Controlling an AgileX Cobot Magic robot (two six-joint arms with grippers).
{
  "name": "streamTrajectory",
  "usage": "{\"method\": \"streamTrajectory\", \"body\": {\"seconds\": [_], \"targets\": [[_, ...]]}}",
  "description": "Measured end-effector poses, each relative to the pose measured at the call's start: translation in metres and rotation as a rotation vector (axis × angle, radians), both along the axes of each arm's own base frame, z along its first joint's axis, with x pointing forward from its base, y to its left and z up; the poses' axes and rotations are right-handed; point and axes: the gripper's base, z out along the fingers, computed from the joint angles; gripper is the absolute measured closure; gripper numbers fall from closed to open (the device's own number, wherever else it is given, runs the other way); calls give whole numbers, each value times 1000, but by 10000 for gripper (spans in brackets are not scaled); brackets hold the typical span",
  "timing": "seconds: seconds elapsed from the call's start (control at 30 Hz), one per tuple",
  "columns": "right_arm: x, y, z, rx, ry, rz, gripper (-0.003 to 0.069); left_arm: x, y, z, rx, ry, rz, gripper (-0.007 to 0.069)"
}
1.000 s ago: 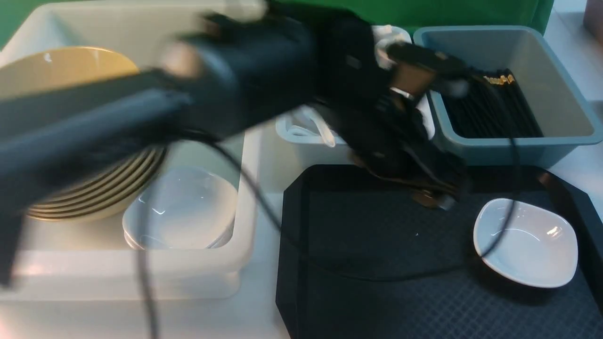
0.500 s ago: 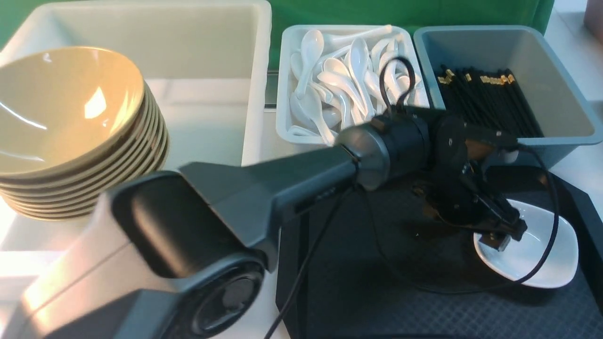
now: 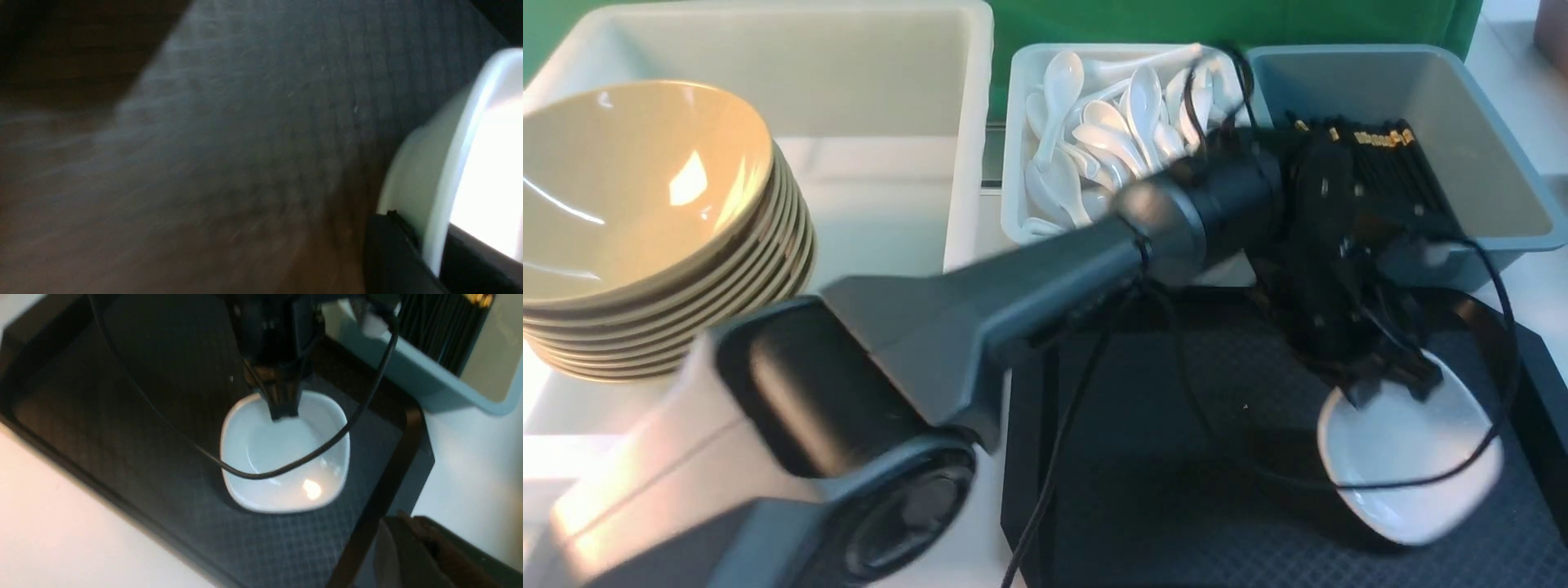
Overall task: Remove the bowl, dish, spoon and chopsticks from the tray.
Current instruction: Use the left arm to put the plate into the large storage box on the left
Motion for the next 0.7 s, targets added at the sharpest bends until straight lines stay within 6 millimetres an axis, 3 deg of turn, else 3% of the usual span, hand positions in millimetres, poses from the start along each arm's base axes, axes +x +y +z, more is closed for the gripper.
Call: {"method": "streamTrajectory", "body": {"seconds": [0.23,0.27,0.3,0.37,0.47,0.5,0.57,0.7], "targets": [[18,37,32,159,-73,212,622,2,103,145,-4,-256,164,623],[20,39,33,156,-76,228,622,2,106,147,-3,-256,169,623],[24,50,38,187,-67,292,621,-8,134,171,-23,-281,215,623],[34,67,40,204,-40,385,621,-18,168,186,-19,-284,271,623],[51,90,35,219,21,484,620,-44,225,187,27,-243,367,623],[51,90,35,224,23,485,620,-44,231,186,31,-239,382,623],[63,107,29,222,53,539,620,-65,275,171,67,-199,487,623],[72,135,23,211,67,622,618,-85,325,141,91,-173,646,623]]}}
